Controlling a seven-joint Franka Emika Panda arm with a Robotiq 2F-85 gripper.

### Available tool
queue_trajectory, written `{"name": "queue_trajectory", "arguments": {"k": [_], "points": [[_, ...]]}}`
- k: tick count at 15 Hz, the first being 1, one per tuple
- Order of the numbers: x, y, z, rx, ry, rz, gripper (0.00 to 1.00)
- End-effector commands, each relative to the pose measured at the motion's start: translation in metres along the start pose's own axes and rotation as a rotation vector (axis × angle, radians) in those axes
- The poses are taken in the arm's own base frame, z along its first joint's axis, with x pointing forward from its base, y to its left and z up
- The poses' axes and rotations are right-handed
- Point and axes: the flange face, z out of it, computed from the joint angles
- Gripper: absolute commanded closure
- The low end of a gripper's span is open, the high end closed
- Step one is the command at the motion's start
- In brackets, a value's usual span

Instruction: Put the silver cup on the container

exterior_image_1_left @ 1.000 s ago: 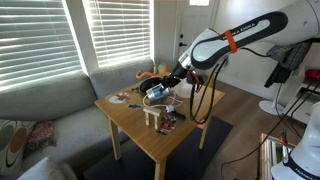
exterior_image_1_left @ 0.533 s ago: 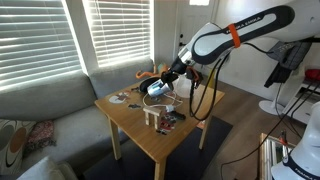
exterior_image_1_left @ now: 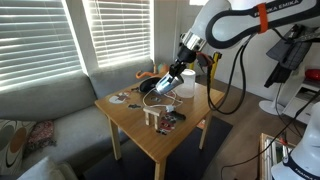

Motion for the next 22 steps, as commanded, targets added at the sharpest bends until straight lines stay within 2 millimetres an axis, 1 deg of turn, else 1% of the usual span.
{"name": "queue_trajectory", "arguments": {"k": [1,3,5,6,7,12,13,18,20,22], "points": [[0.005,-0.017,-0.052,-0.039,-0.102,-0.125,0.99],[0.008,-0.023,-0.074,-0.055,-0.16,-0.171,0.99],[0.016,-0.024,-0.094,-0.102,-0.185,-0.192,0.99],[0.006,-0.022,-0.078,-0.059,-0.165,-0.158,0.99],[0.009,-0.023,-0.085,-0.062,-0.163,-0.162,0.96],[0.007,-0.021,-0.076,-0.063,-0.179,-0.159,0.96],[0.007,-0.021,-0.076,-0.063,-0.179,-0.159,0.99],[0.023,-0.013,-0.104,-0.208,-0.328,-0.207,0.99],[0.032,-0.008,-0.115,-0.246,-0.375,-0.221,0.99],[0.046,0.0,-0.12,-0.282,-0.395,-0.238,0.99]]}}
